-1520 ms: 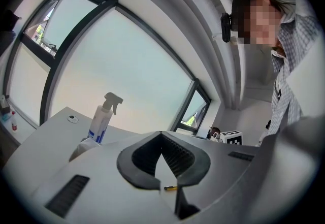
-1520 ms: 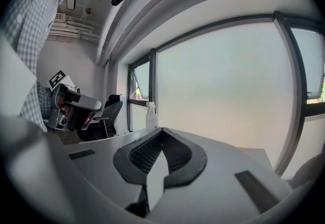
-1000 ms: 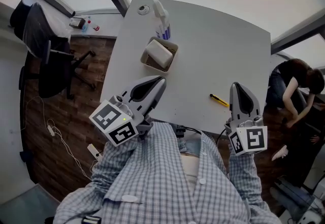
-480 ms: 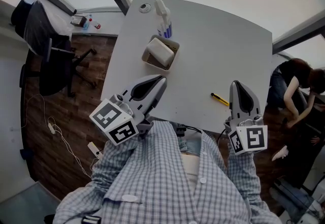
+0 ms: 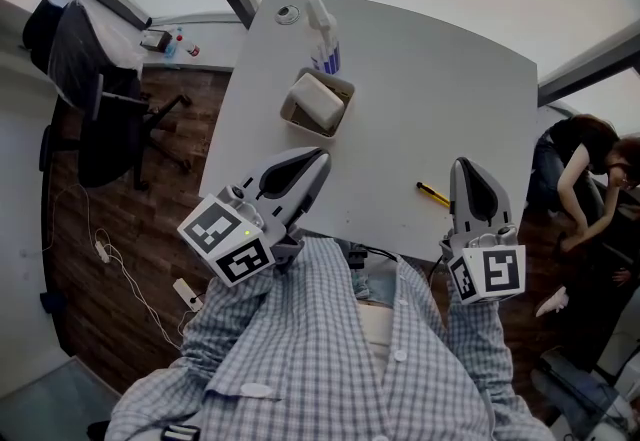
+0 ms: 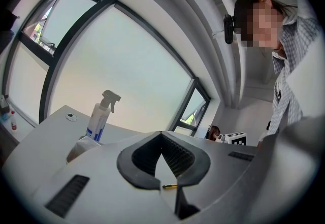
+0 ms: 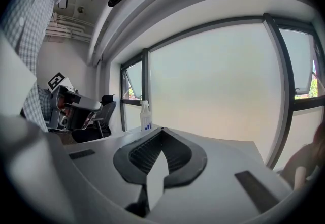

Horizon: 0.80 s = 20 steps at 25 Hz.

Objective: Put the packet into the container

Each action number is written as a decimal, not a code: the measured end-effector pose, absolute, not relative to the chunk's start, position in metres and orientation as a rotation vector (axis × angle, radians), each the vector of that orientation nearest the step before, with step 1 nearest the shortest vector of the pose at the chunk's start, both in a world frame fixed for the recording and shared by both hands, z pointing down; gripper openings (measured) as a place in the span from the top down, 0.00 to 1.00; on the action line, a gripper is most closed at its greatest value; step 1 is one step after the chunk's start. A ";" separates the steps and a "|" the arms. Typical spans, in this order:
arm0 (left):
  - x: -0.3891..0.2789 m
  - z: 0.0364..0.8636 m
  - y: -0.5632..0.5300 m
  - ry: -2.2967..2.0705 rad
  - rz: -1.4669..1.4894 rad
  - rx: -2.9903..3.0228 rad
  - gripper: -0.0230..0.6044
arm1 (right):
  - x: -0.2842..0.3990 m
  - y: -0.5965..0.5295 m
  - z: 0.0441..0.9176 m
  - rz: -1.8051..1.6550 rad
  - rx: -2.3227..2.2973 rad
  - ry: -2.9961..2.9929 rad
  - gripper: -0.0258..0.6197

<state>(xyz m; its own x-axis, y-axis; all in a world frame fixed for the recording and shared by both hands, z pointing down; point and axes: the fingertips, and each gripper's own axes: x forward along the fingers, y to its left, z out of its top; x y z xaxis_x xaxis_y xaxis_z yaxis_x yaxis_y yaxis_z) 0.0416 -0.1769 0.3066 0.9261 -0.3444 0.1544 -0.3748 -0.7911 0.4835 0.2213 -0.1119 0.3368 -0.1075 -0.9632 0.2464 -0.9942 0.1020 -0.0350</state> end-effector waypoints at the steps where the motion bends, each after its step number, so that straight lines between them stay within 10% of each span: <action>1: 0.042 0.307 -0.177 -0.512 0.080 2.562 0.95 | 0.221 -0.112 0.337 0.287 1.982 -2.208 0.94; 20: 0.042 0.305 -0.176 -0.500 0.074 2.563 0.95 | 0.213 -0.115 0.336 0.287 1.962 -2.217 0.94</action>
